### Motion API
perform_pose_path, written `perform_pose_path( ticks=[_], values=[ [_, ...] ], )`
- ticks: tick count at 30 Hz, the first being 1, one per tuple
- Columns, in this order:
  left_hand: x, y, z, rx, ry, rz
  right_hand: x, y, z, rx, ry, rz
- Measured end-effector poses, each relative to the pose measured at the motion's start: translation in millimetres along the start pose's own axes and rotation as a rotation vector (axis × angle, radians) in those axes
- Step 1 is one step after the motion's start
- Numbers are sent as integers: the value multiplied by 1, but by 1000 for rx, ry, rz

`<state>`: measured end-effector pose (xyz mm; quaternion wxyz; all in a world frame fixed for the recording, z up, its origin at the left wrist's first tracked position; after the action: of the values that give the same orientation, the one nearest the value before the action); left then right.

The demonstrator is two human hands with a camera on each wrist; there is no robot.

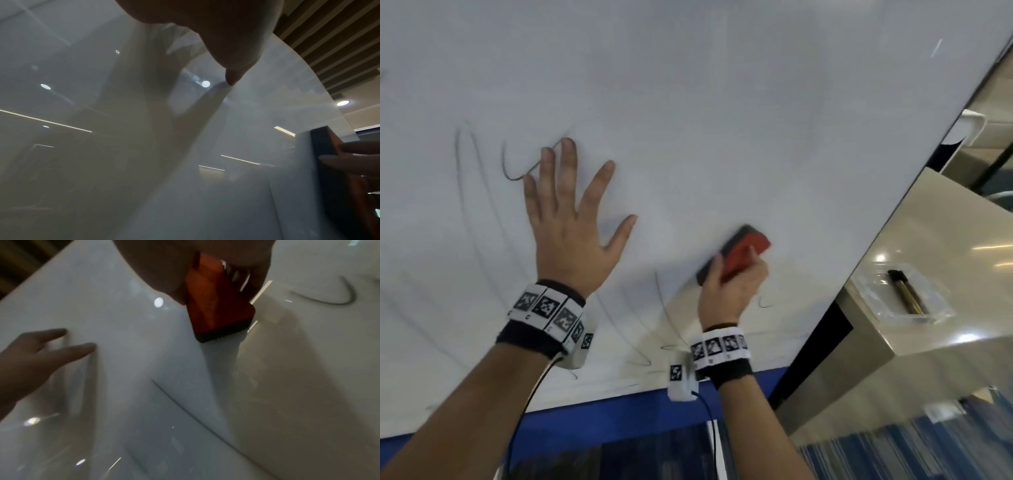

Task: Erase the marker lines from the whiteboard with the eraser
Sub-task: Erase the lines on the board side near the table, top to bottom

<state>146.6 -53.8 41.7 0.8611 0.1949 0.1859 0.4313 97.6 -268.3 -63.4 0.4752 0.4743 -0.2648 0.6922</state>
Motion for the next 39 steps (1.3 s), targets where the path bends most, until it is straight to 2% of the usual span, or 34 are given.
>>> perform_pose_path(
  ticks=[3, 5, 7, 10, 12, 13, 15, 17, 18, 20, 22, 25, 26, 28, 30, 32, 34, 36, 39],
  values=[
    [-1, 2, -2, -4, -12, -15, -10, 8, 4, 30, 95, -11],
    [-2, 3, -2, 7, -11, -12, -42, 22, 17, 22, 39, -23],
    [-3, 4, 0, 25, 1, -7, -79, 39, 32, -43, -153, -47],
    [-5, 6, 1, 43, 25, -14, -108, 59, 51, -154, -562, -38],
    [-8, 7, -1, 45, 41, -6, -95, 55, 55, -176, -638, -9],
    [-10, 7, -1, 49, 52, 5, -81, 48, 53, -172, -590, 9],
    [-19, 6, -1, 73, 90, 22, -42, 26, 34, -112, -363, 54],
    [-29, 5, 0, 89, 126, 24, -10, 9, 7, 37, -123, 55],
    [-31, 5, 1, 89, 132, 22, -3, 6, -1, 98, -56, 48],
    [-31, 5, 1, 92, 125, 26, -17, 10, 1, 124, -62, 24],
    [-27, 6, -1, 105, 120, 45, -59, 25, 14, 67, -240, -38],
    [-23, 8, -1, 121, 114, 59, -115, 53, 26, 9, -739, -82],
    [-23, 9, -1, 123, 112, 60, -119, 56, 26, 8, -803, -98],
    [-22, 8, -2, 121, 114, 65, -105, 50, 22, 30, -704, -107],
    [-21, 6, -3, 113, 116, 60, -69, 33, 6, 85, -447, -94],
    [-20, 5, -3, 96, 105, 53, -35, 15, -22, 205, -160, -106],
    [-19, 4, -3, 90, 94, 50, -24, 6, -39, 306, -5, -158],
    [-18, 4, -4, 97, 90, 57, -36, 9, -34, 285, 7, -176],
    [-14, 3, -4, 119, 79, 82, -59, 25, -10, 108, -180, -102]
  ],
)
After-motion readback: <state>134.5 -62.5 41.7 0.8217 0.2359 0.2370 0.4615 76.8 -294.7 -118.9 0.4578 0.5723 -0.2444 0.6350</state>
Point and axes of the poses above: each hand's wrist, its own z-axis towards the middle knuckle, its own y-axis out of the back of the hand, x = y × z, the point moved 2 cm from there along z, towards the middle knuckle, and after that the axes turned 7 degrees about -z, right-handed, at the moved point
